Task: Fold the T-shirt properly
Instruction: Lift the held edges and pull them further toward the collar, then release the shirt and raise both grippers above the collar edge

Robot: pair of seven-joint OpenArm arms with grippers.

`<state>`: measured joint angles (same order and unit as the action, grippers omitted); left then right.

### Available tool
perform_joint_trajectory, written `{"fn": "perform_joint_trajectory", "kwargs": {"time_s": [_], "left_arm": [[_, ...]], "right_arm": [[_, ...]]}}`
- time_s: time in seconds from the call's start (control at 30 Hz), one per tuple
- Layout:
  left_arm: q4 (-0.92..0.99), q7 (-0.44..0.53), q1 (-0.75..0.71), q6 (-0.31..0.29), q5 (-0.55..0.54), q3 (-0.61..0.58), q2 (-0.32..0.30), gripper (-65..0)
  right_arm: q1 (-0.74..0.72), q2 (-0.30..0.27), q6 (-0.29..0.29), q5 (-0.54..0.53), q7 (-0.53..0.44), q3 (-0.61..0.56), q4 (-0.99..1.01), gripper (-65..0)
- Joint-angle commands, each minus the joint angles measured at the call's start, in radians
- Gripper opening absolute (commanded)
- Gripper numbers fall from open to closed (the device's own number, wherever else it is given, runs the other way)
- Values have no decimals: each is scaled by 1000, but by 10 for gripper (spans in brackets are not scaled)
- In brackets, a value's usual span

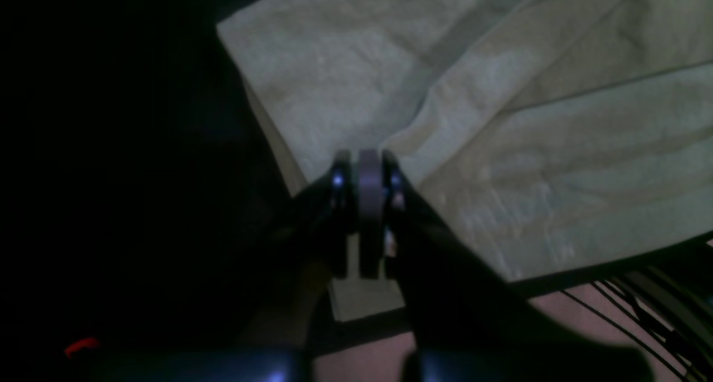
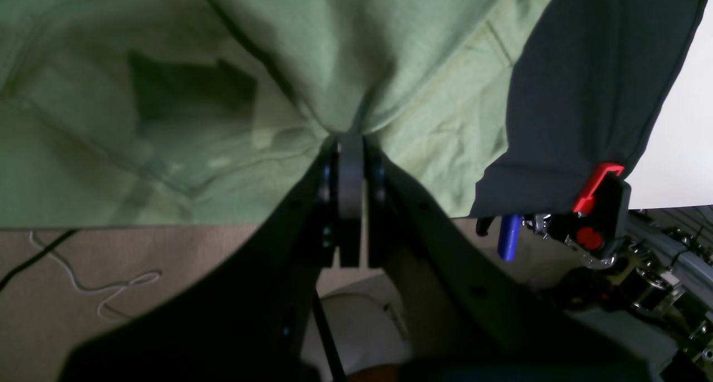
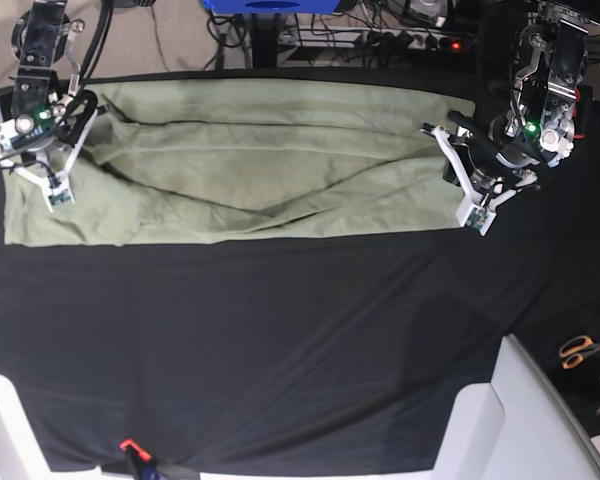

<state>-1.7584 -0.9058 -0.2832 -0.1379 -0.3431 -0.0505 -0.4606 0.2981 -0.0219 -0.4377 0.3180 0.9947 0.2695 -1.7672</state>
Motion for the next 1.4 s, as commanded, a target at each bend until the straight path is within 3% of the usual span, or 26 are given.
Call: {"fn": "perform_joint_trajectory", "kwargs": {"time_s": [0.0,0.63,0.7,0.9,0.97,1.13,1.2,1.33,1.37], "left_arm": [[-15,12,6,1,5,11,-16,-650],[-16,7,2,1,5,5,-17,-650],[-16,7,2,1,5,5,-17,-650],[-18,4,2,1,-1,5,-17,-650],[-18,4,2,1,5,5,-17,-650],[-15,4,0,1,5,5,-16,-650],[-18,4,0,1,3,5,-16,-650],[-19,4,0,1,3,5,-2,-650],[-19,4,0,1,6,5,4,-650]], "right_arm": [[-1,-8,3,7,-3,4,-20,-650],[-3,-3,6,7,-50,40,62,-642],[-9,21,6,8,-50,76,56,-584],[-40,27,6,8,-56,129,39,-180],[-72,35,6,7,-109,216,8,-138],[-198,35,-3,0,-248,307,13,-195],[-238,27,-45,-1,-279,307,68,-308],[-323,17,-238,0,-316,313,231,-650],[-342,13,-260,0,-316,314,273,-650]]}}
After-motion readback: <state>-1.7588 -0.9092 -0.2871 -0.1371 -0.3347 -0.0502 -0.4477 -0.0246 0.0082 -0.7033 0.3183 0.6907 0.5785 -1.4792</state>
